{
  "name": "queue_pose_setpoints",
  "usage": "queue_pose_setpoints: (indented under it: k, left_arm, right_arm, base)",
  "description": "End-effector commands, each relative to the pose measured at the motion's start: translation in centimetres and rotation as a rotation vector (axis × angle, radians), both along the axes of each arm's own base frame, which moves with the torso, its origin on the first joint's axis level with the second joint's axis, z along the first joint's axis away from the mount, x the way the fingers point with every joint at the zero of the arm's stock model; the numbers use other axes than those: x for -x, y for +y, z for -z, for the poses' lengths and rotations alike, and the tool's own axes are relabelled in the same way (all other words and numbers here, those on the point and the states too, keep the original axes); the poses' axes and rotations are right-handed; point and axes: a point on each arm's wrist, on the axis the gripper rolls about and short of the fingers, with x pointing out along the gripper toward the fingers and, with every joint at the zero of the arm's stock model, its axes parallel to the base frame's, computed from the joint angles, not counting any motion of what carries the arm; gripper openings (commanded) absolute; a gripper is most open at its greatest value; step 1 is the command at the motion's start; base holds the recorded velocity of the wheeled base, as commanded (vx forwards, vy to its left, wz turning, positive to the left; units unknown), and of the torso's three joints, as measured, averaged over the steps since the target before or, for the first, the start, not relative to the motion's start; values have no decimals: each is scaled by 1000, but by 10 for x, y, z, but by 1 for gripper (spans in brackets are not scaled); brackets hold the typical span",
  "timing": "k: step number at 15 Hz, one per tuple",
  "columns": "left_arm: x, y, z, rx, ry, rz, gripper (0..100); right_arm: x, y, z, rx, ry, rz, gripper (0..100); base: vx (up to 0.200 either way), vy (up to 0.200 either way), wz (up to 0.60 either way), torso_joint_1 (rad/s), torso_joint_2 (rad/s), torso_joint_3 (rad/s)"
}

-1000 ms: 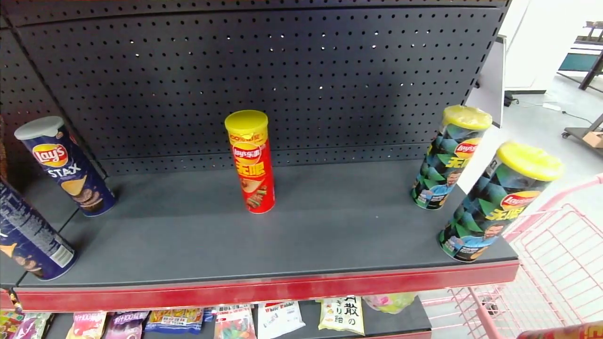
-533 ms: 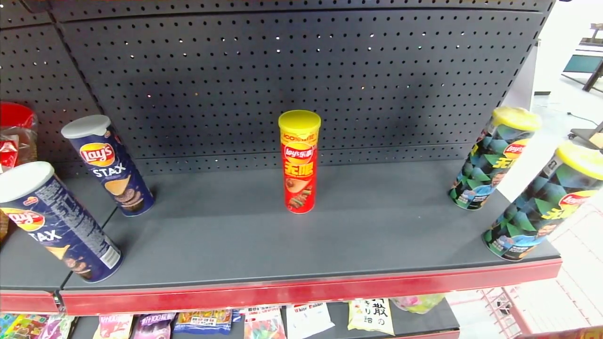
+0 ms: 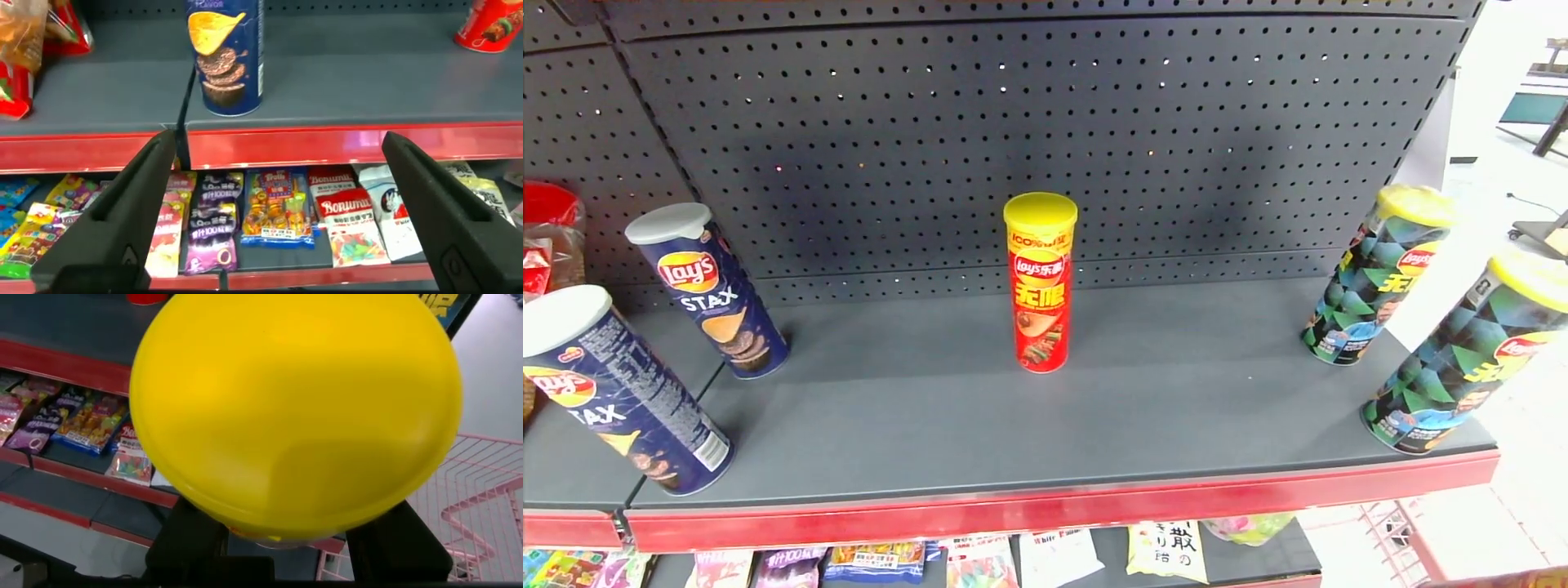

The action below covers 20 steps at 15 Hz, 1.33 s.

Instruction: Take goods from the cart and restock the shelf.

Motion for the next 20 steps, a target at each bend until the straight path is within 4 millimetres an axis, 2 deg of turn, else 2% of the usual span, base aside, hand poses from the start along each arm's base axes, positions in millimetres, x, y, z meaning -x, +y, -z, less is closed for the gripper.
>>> queue_pose_setpoints:
  k: [1,4,7,12,14,15,16,17,18,19,20]
  left_arm:
    - [0,0,0,0,1,0,100]
    - [0,0,0,0,1,0,100]
    - [0,0,0,0,1,0,100]
    - [-2,0,0,-3,31,11,100]
    - [-2,-1,-2,-56,24,68,100]
    - [-2,-2,-45,-59,-16,121,100]
    - [-19,-2,-100,-40,22,136,100]
    - [-36,-4,-129,-27,45,200,100]
    - [-48,-6,-140,-35,70,285,100]
    - [-81,-14,-150,-93,152,453,100]
    - [-108,-18,-153,-121,202,487,100]
  right_arm:
    - [-1,0,0,1,4,-3,0]
    - [0,1,-1,-2,3,-26,0]
    - [-3,2,-6,-10,20,-137,0]
    - [-25,7,-33,-1,104,-307,0]
    - [-37,10,-41,3,118,-334,0]
    - [-48,14,-42,4,124,-340,0]
    - [-55,16,-43,4,131,-340,0]
    - [-59,18,-45,5,145,-346,0]
    - [-61,19,-46,7,149,-357,0]
    - [-65,21,-50,7,158,-381,0]
    - [-66,21,-50,7,161,-382,0]
  base:
    - [0,0,0,0,0,0]
    - [67,0,0,1,-1,2]
    - [0,0,0,0,0,0]
    - [0,0,0,0,0,0]
    - [0,0,0,0,0,0]
    - [0,0,0,0,0,0]
    - [0,0,0,0,0,0]
    - [0,0,0,0,0,0]
    - [0,0,0,0,0,0]
    - [0,0,0,0,0,0]
    - [0,0,0,0,0,0]
